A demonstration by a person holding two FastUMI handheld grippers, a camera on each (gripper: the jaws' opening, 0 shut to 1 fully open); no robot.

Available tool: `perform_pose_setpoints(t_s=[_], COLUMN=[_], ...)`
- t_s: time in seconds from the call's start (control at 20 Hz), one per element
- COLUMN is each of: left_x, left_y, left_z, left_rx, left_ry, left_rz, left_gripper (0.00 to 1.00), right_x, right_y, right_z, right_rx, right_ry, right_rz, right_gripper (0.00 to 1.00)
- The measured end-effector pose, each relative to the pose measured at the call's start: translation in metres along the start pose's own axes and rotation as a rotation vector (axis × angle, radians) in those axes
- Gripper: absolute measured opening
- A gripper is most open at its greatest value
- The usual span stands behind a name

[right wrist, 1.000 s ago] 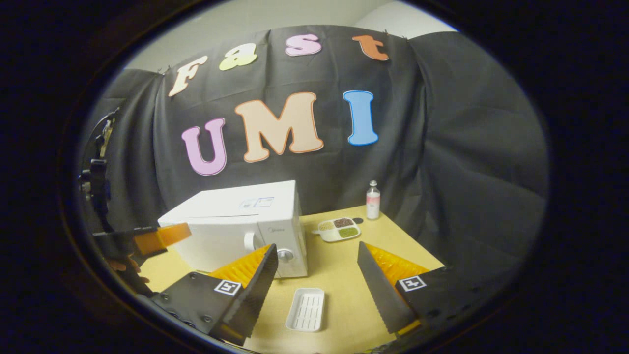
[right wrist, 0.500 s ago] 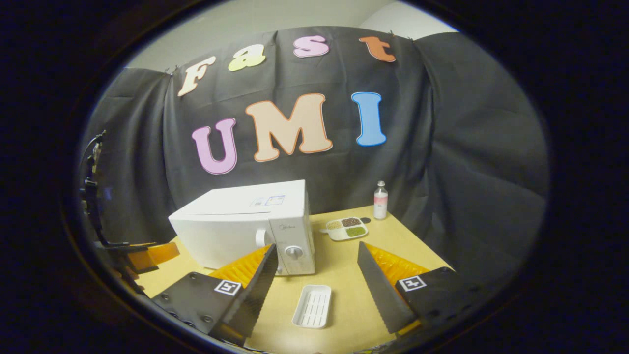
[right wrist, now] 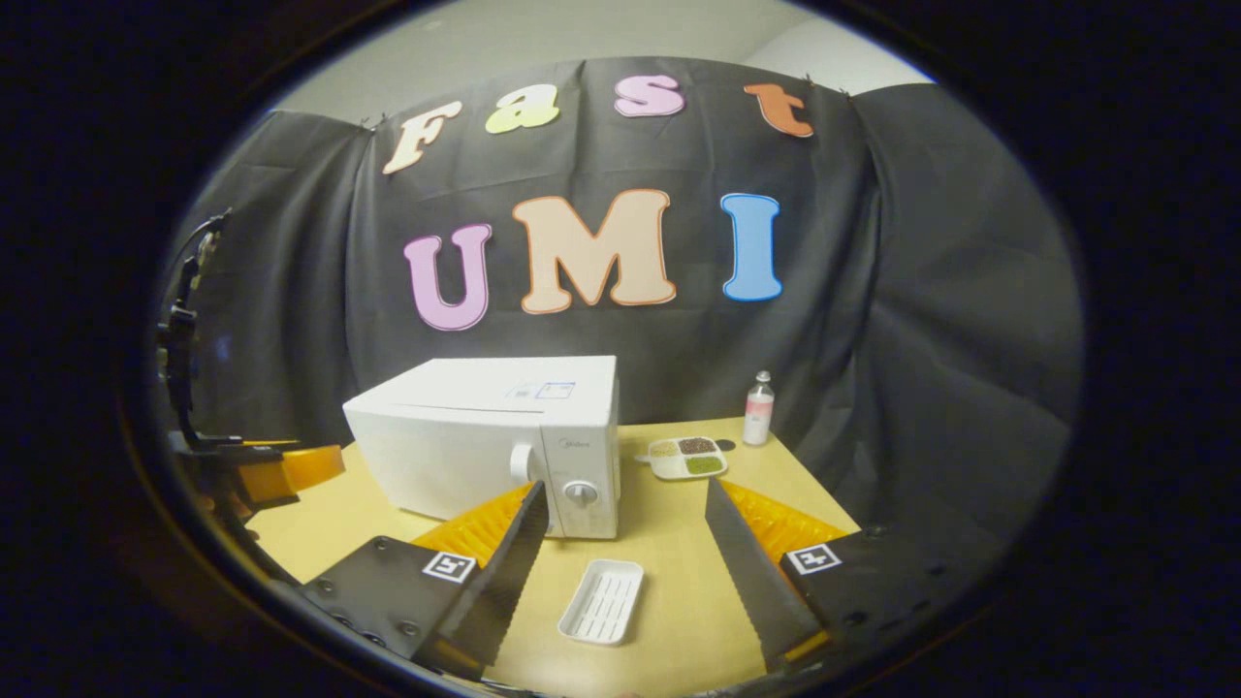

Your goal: Open the microwave oven with the left hand, put the food in, and close the microwave oven.

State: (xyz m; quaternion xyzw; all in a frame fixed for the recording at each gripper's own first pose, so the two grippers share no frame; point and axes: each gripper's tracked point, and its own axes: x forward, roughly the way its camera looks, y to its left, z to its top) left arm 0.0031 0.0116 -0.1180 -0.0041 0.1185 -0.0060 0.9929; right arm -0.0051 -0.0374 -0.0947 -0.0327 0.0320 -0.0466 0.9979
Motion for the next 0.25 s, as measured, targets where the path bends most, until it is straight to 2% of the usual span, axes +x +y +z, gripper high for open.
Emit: perform_pose_setpoints(t_s=[0.25], left_x=[-0.003], left_y=[-0.024], left_z=[0.001], left_rx=[0.0], left_ry=[-0.007], left_rz=[-0.022], left_gripper=[0.94], right_x=[-0.002], right_y=[-0.014], right_z=[-0.003], right_rx=[-0.005], right_ry=[0.005], right_rz=[0.012], right_gripper=[0.92])
